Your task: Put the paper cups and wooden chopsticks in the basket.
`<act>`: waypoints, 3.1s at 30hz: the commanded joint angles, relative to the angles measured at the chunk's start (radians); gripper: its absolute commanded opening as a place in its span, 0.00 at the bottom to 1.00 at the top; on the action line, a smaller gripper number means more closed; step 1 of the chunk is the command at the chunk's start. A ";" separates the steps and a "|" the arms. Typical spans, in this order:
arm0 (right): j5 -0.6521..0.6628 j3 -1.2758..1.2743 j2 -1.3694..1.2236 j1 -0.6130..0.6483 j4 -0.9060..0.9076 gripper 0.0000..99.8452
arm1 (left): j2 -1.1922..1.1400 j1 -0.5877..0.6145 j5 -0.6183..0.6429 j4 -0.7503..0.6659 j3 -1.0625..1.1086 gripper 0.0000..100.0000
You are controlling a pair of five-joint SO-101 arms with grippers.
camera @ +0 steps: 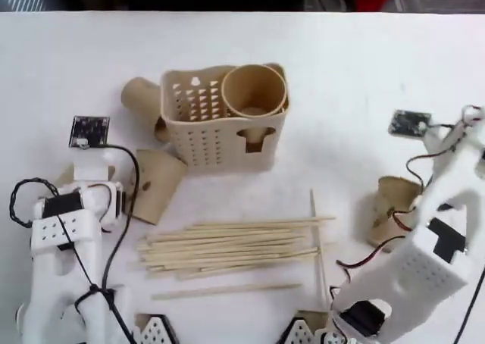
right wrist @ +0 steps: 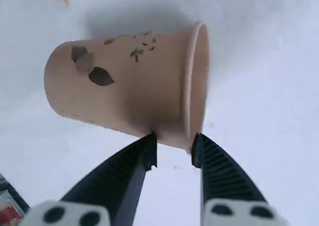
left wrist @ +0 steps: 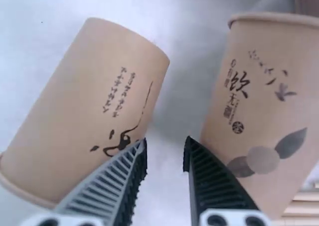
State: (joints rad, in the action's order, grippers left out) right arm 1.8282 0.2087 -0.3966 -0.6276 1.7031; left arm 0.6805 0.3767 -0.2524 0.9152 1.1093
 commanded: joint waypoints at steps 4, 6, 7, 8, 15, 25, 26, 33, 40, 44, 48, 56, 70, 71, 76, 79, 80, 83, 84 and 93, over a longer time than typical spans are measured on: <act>0.032 -0.021 0.012 0.002 0.001 0.03 | 0.027 -0.012 0.009 -0.023 -0.005 0.14; 0.031 -0.023 0.012 0.018 -0.015 0.05 | 0.027 -0.012 0.009 -0.023 -0.005 0.14; 0.031 -0.023 0.012 0.024 -0.015 0.06 | 0.027 -0.012 0.009 -0.023 -0.005 0.14; 0.031 -0.025 0.012 0.027 -0.013 0.06 | 0.027 -0.012 0.009 -0.023 -0.005 0.14; -0.052 -0.087 0.019 0.036 -0.062 0.02 | 0.027 -0.012 0.009 -0.023 -0.005 0.14; -0.321 -0.130 0.022 0.077 -0.196 0.02 | 0.027 -0.012 0.009 -0.025 -0.005 0.14; -0.364 -0.130 0.022 0.081 -0.223 0.02 | 0.027 -0.012 0.009 -0.025 -0.005 0.14; -0.617 -0.129 0.073 0.111 -0.372 0.02 | 0.027 -0.012 0.009 -0.026 -0.005 0.14; -0.885 -0.140 0.180 0.220 -0.466 0.02 | 0.033 -0.012 0.008 -0.089 0.035 0.14; -1.002 -0.140 0.185 0.254 -0.541 0.02 | 0.035 -0.012 0.006 -0.087 0.035 0.14; -1.154 -0.132 0.194 0.249 -0.613 0.02 | 0.035 -0.013 0.006 -0.087 0.035 0.14; -1.323 -0.130 0.409 0.263 -0.628 0.02 | 0.035 -0.013 0.006 -0.087 0.035 0.14; -1.513 -0.130 1.035 0.722 -0.367 0.02 | 0.035 -0.013 0.006 -0.087 0.035 0.14; -1.517 -0.130 1.059 0.765 -0.363 0.02 | 0.035 -0.013 0.006 -0.087 0.035 0.14; -1.550 -0.112 1.069 0.946 -0.352 0.02 | 0.035 -0.013 0.005 -0.087 0.035 0.14; -1.559 -0.072 1.038 1.015 -0.360 0.02 | 0.035 -0.013 0.003 -0.089 0.035 0.14; -1.560 -0.058 1.021 1.035 -0.372 0.02 | 0.035 -0.013 0.003 -0.089 0.035 0.14; -1.560 -0.015 0.960 1.058 -0.410 0.02 | 0.035 -0.013 0.003 -0.089 0.035 0.14; -1.560 -0.005 0.940 1.064 -0.427 0.02 | 0.035 -0.013 0.003 -0.089 0.035 0.14; -1.560 0.020 0.754 1.079 -0.466 0.02 | 0.035 -0.013 0.003 -0.110 0.041 0.14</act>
State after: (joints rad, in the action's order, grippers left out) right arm 0.2754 0.1872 0.3905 0.4480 1.2612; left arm 0.6805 0.3767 -0.2524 0.8416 1.1508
